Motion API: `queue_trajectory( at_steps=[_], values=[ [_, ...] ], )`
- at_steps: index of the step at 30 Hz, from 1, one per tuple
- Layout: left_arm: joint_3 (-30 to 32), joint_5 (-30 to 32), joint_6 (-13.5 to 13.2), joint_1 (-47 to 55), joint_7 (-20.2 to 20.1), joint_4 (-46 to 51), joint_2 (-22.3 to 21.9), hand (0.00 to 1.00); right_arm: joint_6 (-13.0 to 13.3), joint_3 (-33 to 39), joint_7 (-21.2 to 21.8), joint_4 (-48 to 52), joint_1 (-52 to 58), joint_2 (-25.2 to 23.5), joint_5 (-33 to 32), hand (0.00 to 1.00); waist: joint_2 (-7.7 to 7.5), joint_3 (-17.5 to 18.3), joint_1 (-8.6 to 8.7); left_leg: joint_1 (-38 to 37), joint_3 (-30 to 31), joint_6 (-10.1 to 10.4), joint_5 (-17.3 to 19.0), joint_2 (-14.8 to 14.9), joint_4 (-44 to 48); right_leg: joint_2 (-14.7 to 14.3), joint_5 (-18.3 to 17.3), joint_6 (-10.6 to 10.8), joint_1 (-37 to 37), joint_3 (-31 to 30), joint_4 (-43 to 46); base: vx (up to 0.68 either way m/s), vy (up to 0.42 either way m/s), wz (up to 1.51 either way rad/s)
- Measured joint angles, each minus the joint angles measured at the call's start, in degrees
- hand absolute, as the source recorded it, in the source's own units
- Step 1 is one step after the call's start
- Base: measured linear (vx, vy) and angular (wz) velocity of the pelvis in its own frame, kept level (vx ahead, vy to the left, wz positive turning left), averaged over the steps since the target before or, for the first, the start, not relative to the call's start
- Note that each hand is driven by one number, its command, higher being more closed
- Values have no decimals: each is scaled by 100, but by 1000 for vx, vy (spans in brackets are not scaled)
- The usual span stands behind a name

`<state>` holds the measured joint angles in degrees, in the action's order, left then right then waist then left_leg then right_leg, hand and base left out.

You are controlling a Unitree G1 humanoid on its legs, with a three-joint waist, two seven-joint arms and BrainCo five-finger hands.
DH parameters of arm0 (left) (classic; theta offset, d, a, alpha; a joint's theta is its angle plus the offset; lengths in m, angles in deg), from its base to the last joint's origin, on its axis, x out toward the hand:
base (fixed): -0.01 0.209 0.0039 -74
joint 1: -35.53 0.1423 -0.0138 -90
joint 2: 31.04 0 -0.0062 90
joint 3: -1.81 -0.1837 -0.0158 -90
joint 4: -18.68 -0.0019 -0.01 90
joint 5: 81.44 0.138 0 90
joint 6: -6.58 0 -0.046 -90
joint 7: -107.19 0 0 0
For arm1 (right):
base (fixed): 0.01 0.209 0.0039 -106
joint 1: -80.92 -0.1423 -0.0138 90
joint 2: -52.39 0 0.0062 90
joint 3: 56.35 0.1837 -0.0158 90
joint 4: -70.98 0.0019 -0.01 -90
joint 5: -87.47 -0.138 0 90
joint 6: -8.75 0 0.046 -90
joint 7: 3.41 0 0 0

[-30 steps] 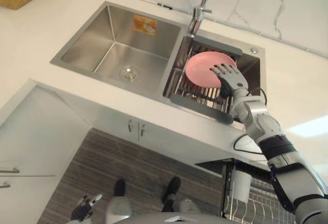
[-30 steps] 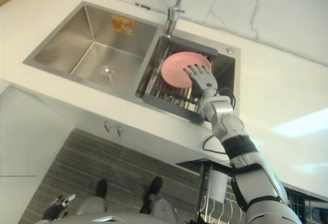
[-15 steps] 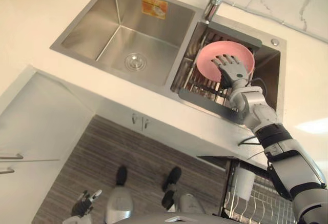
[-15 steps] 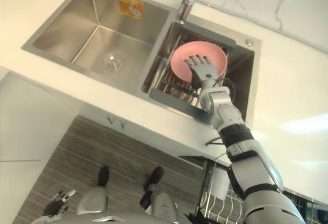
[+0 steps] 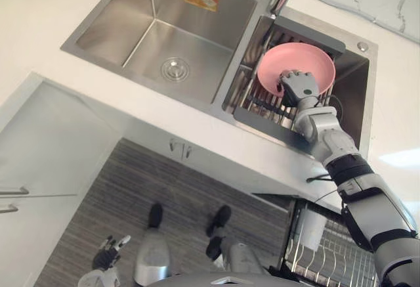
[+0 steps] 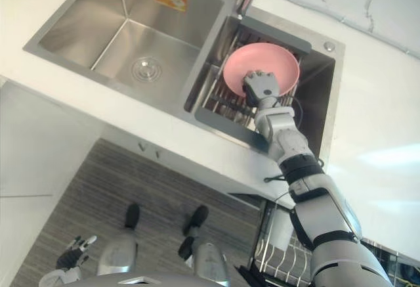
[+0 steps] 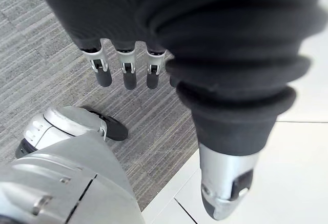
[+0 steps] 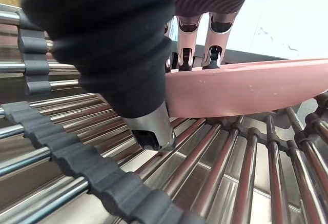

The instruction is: Walk over to the sink, pick up the cup, carry it to the dishwasher, place the cup inside the dishwasher, then close the dishwasher door

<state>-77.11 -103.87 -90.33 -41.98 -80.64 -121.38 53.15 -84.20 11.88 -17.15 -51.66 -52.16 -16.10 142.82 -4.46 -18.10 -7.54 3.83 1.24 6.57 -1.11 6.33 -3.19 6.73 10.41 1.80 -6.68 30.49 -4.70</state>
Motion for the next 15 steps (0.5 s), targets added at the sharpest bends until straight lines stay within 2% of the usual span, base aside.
queue_trajectory(
  at_steps=[8, 15],
  values=[
    [-3, -1, -59, 0, 1, 0, 2, 0, -29, -2, -365, -10, 1, 0, 119, 100, 5, -21, 63, 16, -16, 4, -40, 1, -5, -2, 17, -20, -23, -15, 0, 0, 0, 0],
    [0, -1, -121, 1, 2, 1, 1, 0, 41, 76, -648, 31, 19, 0, -225, 100, 6, -21, 150, 5, -44, 4, -41, 2, -4, -2, 42, -29, -26, -31, 1, 0, 0, 0]
  ],
)
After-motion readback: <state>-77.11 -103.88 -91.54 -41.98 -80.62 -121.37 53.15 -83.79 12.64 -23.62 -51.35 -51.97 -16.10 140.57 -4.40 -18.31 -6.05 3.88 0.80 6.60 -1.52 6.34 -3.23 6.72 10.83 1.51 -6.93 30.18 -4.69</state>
